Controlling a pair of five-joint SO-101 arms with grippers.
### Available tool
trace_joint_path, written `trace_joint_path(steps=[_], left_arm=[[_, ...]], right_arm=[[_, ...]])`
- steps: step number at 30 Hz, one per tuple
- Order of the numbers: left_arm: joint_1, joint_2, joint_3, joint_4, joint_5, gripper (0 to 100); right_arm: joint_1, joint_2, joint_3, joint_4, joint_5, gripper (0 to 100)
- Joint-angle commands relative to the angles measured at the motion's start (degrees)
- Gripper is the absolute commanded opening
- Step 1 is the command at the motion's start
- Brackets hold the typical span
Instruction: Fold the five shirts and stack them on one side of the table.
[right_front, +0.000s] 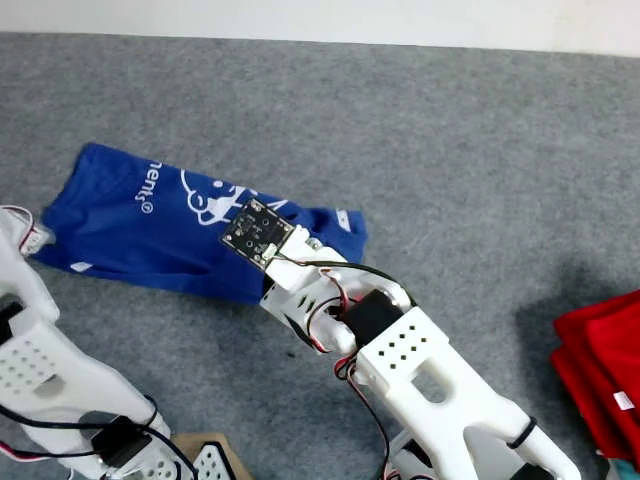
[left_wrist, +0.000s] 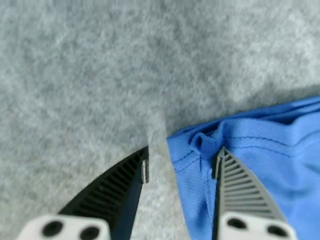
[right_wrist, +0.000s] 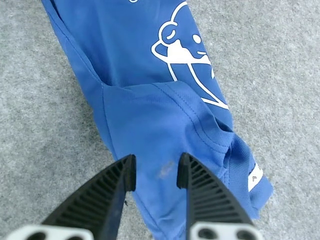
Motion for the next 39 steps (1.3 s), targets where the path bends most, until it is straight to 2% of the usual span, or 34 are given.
trace_joint_path(steps=[1, 4, 8, 15, 20, 28, 34, 39], left_arm=[[0.7, 4.6, -5.8, 0.6, 0.4, 22], [1.9, 5.0, -5.5, 0.7, 0.4, 20], [3.5, 5.2, -5.5, 1.5, 0.4, 1], [6.2, 5.0, -5.7, 4.1, 0.2, 1], [11.5, 2.7, -8.0, 8.9, 0.3, 1], [26.3, -14.1, -13.7, 22.9, 0.3, 1], [40.8, -25.7, -13.4, 24.9, 0.3, 1], [52.0, -28.7, -13.3, 28.6, 0.1, 1]], right_arm=[[-0.7, -1.8, -0.2, -1.3, -0.5, 14.9], [-1.2, -1.8, -0.2, -1.3, -0.5, 14.9], [-3.2, -1.8, 1.0, -1.2, -0.5, 14.9], [-4.0, -2.4, 1.9, -0.8, -0.5, 14.9], [-4.0, -2.7, 1.3, 3.5, -0.5, 14.8], [-1.8, -11.2, 2.8, 5.8, -0.6, 2.5], [3.6, -18.5, 5.8, 5.7, -6.3, 2.3], [8.9, -20.1, 6.3, 5.6, -10.7, 2.3]])
